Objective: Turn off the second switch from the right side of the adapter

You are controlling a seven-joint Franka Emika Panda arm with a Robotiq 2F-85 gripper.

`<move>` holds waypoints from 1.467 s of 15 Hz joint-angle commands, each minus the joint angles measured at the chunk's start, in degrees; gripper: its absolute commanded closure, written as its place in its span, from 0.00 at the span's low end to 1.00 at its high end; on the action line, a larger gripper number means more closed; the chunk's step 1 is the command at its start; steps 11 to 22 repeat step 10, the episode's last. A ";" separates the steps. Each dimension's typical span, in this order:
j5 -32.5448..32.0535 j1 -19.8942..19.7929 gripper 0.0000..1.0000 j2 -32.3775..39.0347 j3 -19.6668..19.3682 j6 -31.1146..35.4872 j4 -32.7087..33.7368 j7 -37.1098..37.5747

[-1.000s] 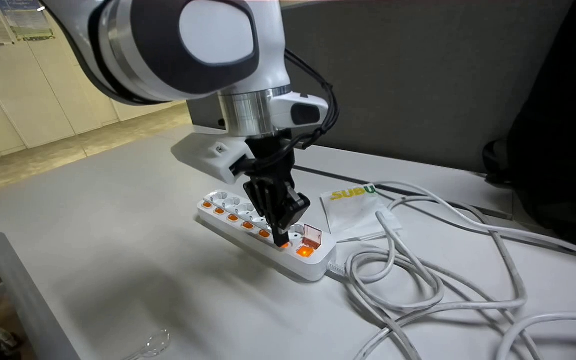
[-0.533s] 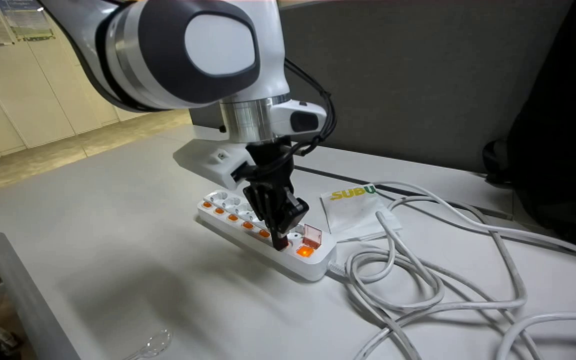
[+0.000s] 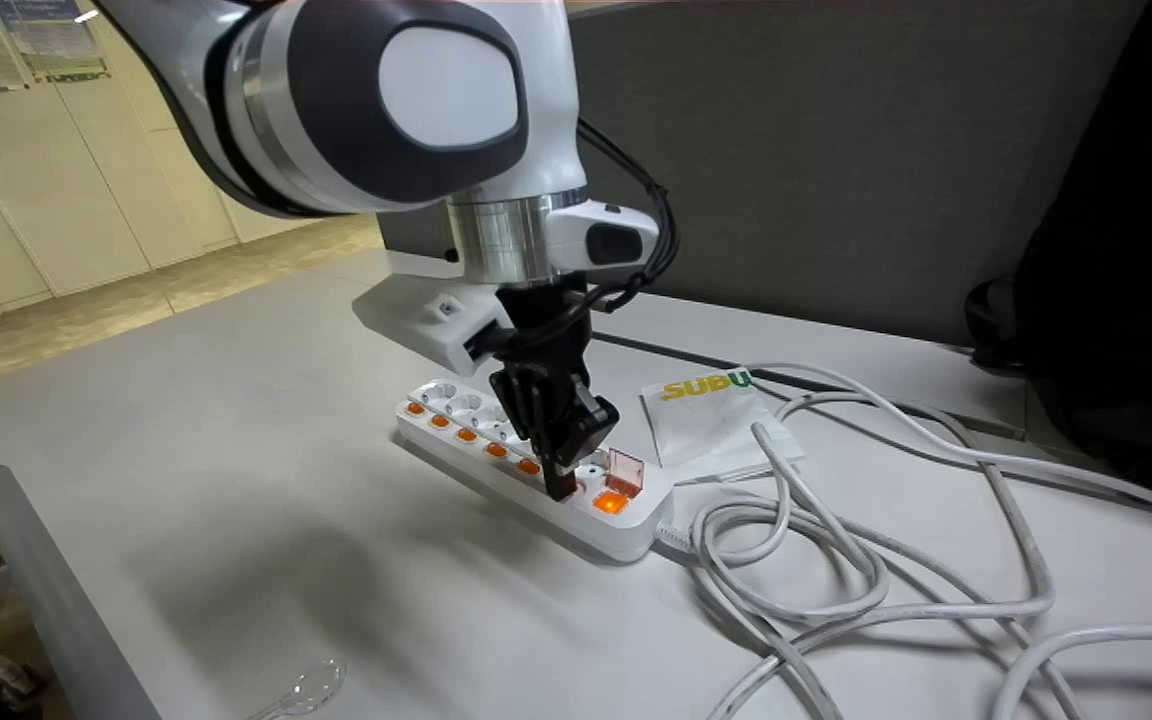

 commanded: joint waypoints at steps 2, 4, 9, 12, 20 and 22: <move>2.21 -1.07 1.00 3.79 1.02 -5.24 4.78 0.59; 2.24 -1.10 1.00 4.91 0.77 -6.81 6.24 0.97; 3.11 -1.46 1.00 6.16 1.10 -9.65 8.23 0.96; 3.43 -1.61 1.00 6.02 1.22 -10.56 8.48 0.83; 3.43 -1.61 1.00 6.02 1.22 -10.56 8.48 0.83; 3.43 -1.61 1.00 6.02 1.22 -10.56 8.48 0.83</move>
